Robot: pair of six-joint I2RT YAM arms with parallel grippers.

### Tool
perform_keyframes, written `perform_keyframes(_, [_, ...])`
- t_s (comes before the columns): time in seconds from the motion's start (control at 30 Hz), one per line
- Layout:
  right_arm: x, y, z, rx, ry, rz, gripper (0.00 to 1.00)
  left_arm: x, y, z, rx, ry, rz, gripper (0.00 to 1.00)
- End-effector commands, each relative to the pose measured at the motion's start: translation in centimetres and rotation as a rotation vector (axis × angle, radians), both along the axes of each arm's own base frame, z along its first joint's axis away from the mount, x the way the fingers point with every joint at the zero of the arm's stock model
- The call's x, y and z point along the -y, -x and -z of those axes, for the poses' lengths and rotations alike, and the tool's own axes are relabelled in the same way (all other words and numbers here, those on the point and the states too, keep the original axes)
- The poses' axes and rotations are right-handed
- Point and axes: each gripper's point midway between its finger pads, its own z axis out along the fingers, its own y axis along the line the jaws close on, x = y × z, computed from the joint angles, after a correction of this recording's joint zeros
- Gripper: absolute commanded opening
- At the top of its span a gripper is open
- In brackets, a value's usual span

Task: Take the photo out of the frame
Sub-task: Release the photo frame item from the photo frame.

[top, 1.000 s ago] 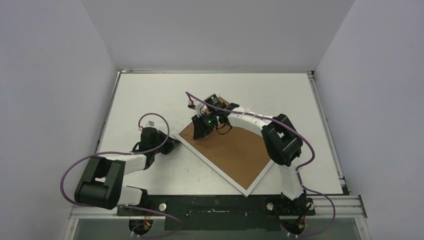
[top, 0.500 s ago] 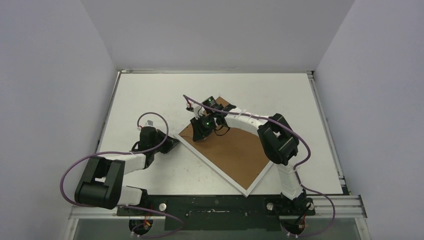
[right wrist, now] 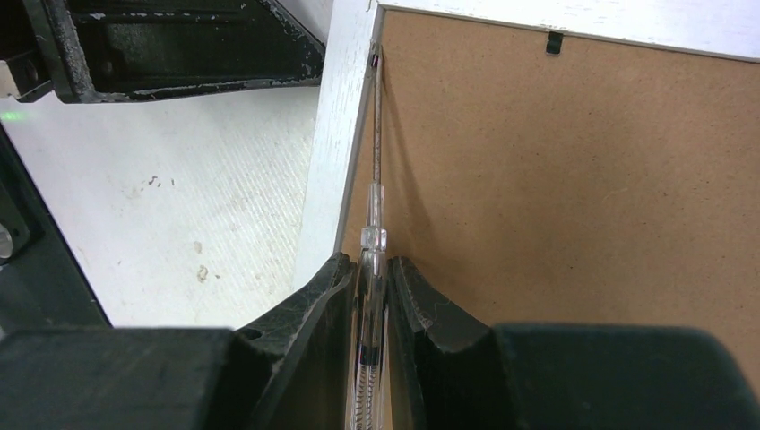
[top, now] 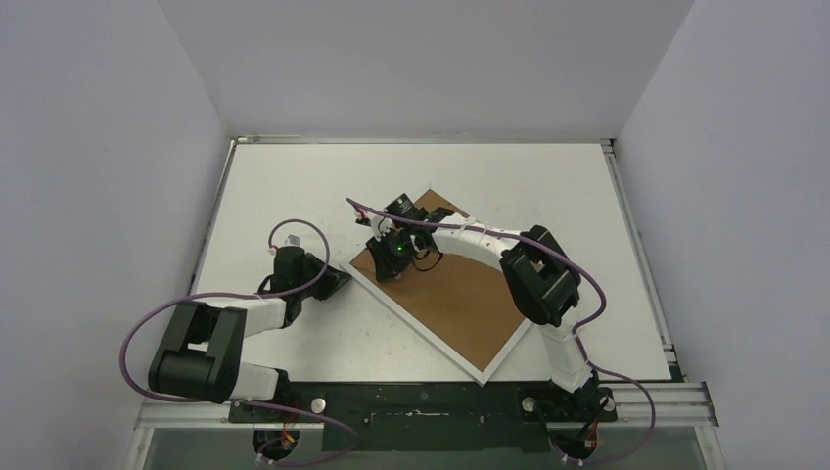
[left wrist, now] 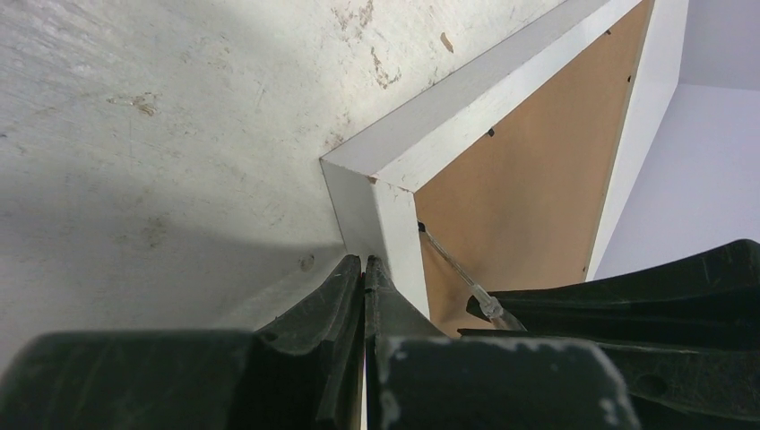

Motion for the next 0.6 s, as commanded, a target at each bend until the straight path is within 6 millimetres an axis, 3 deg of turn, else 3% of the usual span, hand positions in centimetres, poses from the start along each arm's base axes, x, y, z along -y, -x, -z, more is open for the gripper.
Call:
perform_keyframes(0.0, [-2.1, 0.3, -1.7, 0.09, -0.013, -0.055, 0.05, 0.6, -2.3, -2.5, 0.094, 0.017, 0.023, 0.0])
perform_keyframes(0.23, [-2.6, 0.2, -2.4, 0.197, 0.021, -0.109, 0.05, 0.5, -2.3, -2.6, 0.098, 0.002, 0.025, 0.0])
perform_keyframes(0.57, [-4.7, 2.9, -2.7, 0.3, 0.049, -0.258, 0.05, 0.6, -2.7, -2.3, 0.091, -0.005, 0.037, 0.0])
